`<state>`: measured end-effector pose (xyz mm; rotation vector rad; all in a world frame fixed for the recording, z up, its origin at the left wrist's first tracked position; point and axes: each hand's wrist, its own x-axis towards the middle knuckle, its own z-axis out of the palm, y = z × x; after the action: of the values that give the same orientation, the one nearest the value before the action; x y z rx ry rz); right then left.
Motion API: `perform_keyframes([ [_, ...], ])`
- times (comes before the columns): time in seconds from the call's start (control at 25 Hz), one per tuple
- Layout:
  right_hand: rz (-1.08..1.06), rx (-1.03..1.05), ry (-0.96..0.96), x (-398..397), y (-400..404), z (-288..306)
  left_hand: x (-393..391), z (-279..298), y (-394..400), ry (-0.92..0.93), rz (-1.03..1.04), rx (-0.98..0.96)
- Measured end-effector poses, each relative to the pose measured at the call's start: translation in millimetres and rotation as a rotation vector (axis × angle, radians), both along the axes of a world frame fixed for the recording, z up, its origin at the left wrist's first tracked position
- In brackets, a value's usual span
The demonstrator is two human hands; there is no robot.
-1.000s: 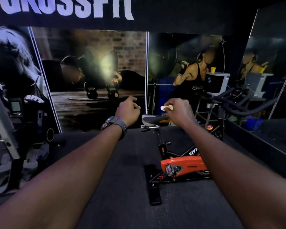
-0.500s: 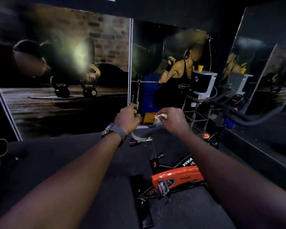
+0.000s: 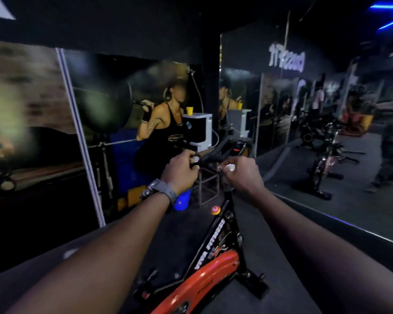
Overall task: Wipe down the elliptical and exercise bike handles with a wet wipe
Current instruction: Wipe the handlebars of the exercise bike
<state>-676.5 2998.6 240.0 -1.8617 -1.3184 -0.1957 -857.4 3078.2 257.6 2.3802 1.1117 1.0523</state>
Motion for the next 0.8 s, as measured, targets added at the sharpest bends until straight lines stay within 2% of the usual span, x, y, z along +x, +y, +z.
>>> perform_keyframes([
  [0.16,-0.17,-0.072,-0.065,148,21,8,159,3,37,-0.03,-0.135,-0.032],
  [0.28,-0.253,-0.07,-0.076,228,26,-2,244,-12,53,-0.052,-0.207,-0.054],
  [0.36,-0.281,-0.091,-0.041,274,32,-16,291,-27,70,0.004,-0.246,-0.074],
  [0.48,-0.333,-0.18,-0.034,326,41,-33,352,-42,103,0.024,-0.289,-0.081],
  [0.6,-0.359,-0.185,-0.05,358,59,-37,404,-55,128,0.012,-0.323,-0.086],
  [0.8,-0.336,-0.24,-0.077,402,108,-62,461,-94,174,0.048,-0.368,-0.173],
])
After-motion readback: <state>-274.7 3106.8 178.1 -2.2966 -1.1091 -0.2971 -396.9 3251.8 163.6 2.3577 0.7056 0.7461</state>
